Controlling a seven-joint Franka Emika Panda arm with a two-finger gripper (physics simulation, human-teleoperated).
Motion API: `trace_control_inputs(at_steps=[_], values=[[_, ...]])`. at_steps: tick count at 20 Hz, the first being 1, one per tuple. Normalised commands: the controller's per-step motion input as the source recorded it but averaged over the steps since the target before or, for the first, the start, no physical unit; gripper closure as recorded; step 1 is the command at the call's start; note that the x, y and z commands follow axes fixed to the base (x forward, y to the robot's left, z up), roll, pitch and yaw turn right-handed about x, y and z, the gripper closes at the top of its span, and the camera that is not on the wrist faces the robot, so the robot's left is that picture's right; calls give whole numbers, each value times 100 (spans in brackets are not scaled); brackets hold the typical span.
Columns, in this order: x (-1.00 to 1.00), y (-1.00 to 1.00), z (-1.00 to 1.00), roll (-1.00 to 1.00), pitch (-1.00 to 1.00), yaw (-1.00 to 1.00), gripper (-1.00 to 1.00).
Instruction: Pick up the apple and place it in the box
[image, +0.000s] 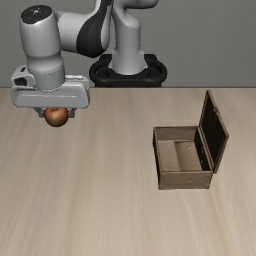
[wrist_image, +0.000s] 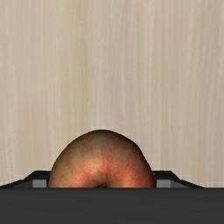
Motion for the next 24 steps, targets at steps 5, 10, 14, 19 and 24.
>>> trace_control_inputs(at_steps=[5, 10, 14, 19, 24], values=[[0, 60, 40, 0, 0, 0, 100], [0, 100, 0, 0, 0, 0, 100], [0, 100, 0, 0, 0, 0, 100], [0, 100, 0, 0, 0, 0, 100], [0, 100, 0, 0, 0, 0, 100]])
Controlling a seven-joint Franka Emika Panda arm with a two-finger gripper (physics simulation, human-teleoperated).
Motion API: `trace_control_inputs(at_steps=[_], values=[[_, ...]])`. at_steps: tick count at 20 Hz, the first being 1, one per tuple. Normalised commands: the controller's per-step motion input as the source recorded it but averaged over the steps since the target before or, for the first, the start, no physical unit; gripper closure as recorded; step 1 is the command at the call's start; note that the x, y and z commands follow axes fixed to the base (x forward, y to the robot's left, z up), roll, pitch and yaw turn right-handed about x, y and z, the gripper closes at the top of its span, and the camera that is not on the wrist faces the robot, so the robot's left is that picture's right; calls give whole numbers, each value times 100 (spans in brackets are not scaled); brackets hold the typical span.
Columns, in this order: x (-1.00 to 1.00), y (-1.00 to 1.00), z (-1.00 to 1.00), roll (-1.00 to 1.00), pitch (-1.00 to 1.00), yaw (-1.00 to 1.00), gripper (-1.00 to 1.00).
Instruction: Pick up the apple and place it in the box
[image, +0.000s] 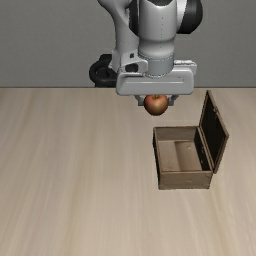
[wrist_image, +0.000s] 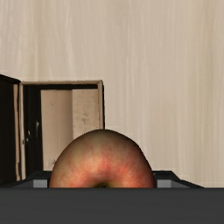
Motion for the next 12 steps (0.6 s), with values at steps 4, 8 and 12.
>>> trace_control_inputs(at_steps=[4, 8, 12], values=[[0, 100, 0, 0, 0, 0, 100], [0, 25, 0, 0, 0, 0, -100], [0, 0, 0, 0, 0, 0, -100]])
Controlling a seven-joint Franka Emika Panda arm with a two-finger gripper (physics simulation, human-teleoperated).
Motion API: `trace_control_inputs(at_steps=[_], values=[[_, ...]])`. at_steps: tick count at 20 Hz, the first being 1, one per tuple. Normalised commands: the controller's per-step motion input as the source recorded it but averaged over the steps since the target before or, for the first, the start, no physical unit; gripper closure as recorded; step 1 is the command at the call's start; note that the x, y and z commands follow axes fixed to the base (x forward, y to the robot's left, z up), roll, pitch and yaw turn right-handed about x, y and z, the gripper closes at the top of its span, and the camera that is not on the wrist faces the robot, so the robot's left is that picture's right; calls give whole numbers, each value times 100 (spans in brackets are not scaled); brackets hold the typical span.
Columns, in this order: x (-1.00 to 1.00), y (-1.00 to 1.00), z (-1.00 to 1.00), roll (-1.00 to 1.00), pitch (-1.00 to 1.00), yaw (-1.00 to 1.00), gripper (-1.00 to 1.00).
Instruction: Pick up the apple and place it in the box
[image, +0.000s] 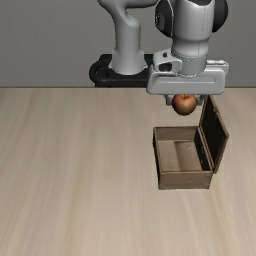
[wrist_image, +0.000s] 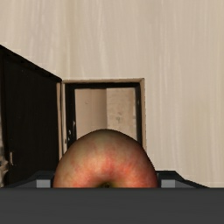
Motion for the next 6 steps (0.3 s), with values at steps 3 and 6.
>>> trace_control_inputs(at_steps=[3, 6], values=[[0, 0, 0, 0, 0, 0, -100], [0, 0, 0, 0, 0, 0, -100]])
